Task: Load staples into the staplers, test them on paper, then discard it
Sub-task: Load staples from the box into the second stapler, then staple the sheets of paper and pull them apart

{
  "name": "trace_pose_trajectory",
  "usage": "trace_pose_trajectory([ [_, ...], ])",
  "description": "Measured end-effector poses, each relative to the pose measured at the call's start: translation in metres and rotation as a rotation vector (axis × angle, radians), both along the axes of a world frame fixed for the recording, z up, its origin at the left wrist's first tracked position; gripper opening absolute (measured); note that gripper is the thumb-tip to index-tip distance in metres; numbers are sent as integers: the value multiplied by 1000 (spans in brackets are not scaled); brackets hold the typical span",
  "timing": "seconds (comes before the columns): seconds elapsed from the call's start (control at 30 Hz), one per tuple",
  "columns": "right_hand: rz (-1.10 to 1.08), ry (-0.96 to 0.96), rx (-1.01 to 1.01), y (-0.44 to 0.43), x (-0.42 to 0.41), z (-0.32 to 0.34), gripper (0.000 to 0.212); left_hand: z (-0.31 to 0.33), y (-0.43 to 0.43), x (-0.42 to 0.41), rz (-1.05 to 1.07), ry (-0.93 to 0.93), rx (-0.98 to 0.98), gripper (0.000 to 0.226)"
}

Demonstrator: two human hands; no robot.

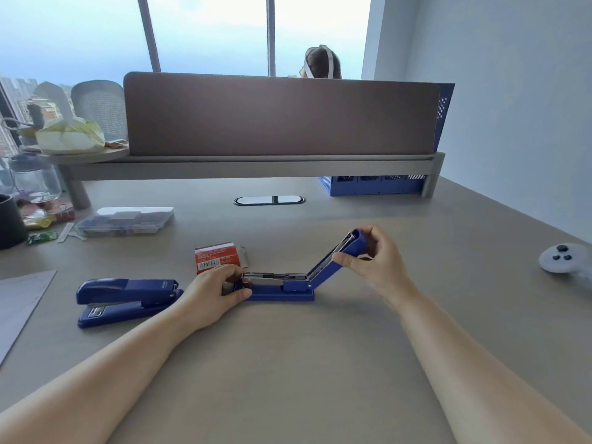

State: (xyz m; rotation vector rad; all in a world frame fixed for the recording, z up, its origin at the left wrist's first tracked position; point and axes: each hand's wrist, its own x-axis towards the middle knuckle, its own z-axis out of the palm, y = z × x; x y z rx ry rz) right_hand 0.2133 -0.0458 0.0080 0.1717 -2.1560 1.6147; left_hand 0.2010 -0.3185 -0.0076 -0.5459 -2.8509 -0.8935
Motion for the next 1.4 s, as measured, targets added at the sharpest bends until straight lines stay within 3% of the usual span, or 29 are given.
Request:
trace_pose_trajectory([
  [0.13,96,-9,-5,-26,-3,6,24,1,2,3,25,15,28,15],
  [0.23,191,-30,55,-46,-8,11,15,0,3,3,58,0,120,33],
  [0.47,244,-54,415,-76,-21,13,28,-3,-1,-3,71,-59,265,54],
  [0.57,325,-119,614,-86,-22,13,17,-2,-3,-2,46,-101,275,61],
  [0.67,363,-198,767,-97,-22,13,22,0,-3,1,22,-108,226,60],
  [0.77,321,-289,761,-108,-25,21,52,1,-4,3,36,-82,130,58],
  [0.97,232,-550,805,-130,-36,29,68,2,-4,3,97,-135,111,55],
  [1.13,198,-487,823,-132,-39,16,48,2,-5,6,141,-132,83,44],
  [1.4,176,-302,816,-128,-35,14,59,20,-6,14,147,-197,-52,53],
])
